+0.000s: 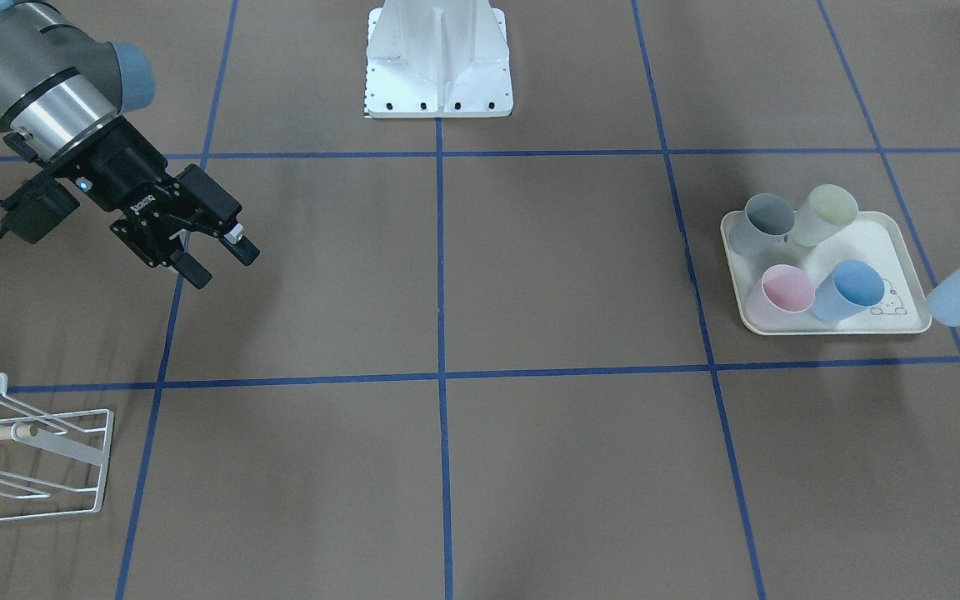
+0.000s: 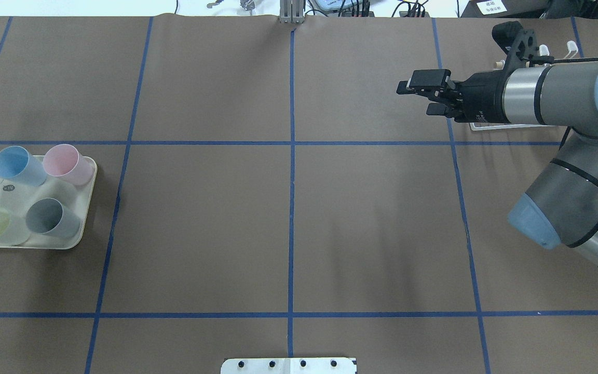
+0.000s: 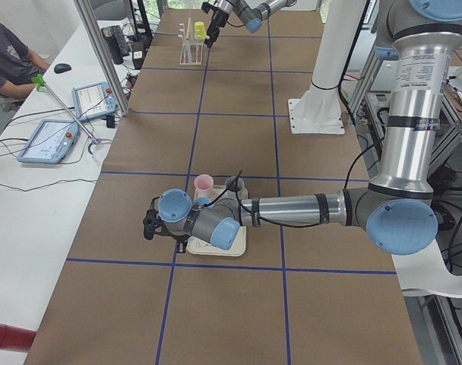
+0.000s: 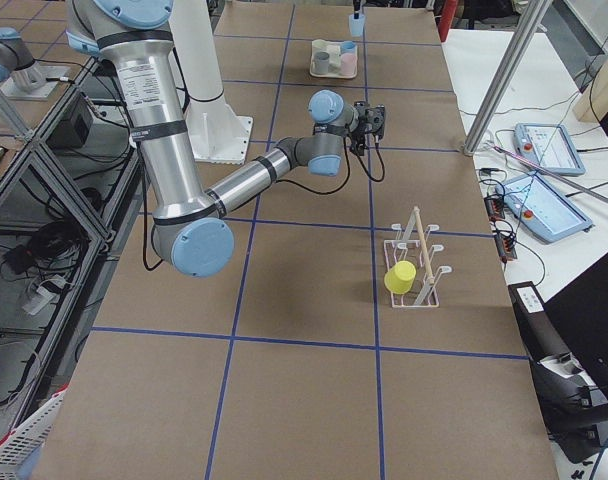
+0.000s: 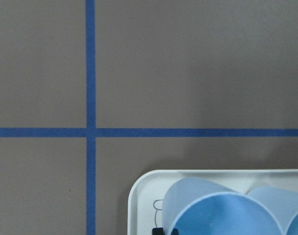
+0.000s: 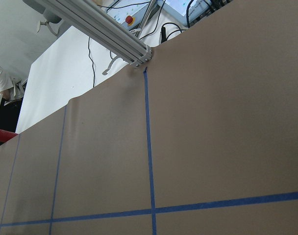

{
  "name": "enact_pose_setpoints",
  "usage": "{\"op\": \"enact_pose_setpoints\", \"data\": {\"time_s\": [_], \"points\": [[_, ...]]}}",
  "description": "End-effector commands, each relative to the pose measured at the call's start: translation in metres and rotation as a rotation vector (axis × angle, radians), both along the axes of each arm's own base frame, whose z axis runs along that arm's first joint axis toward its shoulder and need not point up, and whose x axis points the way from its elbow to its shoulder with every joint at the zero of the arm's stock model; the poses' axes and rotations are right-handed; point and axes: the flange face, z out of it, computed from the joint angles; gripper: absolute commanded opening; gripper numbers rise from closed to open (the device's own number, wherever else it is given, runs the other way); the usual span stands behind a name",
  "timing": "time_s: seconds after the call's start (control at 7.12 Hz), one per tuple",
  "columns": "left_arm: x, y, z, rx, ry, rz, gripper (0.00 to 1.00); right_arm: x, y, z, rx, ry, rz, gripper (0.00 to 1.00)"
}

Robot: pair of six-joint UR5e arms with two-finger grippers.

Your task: Transfer IKEA cup to right arm and place on rack

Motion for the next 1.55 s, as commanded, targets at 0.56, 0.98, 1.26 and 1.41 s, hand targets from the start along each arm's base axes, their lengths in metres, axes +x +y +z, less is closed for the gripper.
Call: {"op": "enact_pose_setpoints", "data": {"time_s": [0.56,0.98,1.26,1.41], "points": [[-0.016,-0.058,-0.099,0.057,-0.096,0.029,0.0,-0.002,0.004,0.0,-0.033,-0.023,-0.004,0.99],[-0.017,-0.108,-0.246,-0.01,-0.248,0.05,0.0,-0.005,0.005,0.001,-0.036,-0.021,-0.01,0.99],[0.025,-0.11,-0.348,-0.025,-0.293,0.087,0.0,-0.005,0.005,-0.001,-0.034,-0.023,-0.013,0.99],[0.074,-0.089,-0.37,-0.101,-0.242,0.027,0.0,-0.006,0.007,-0.003,-0.03,-0.026,-0.016,0.98]]}}
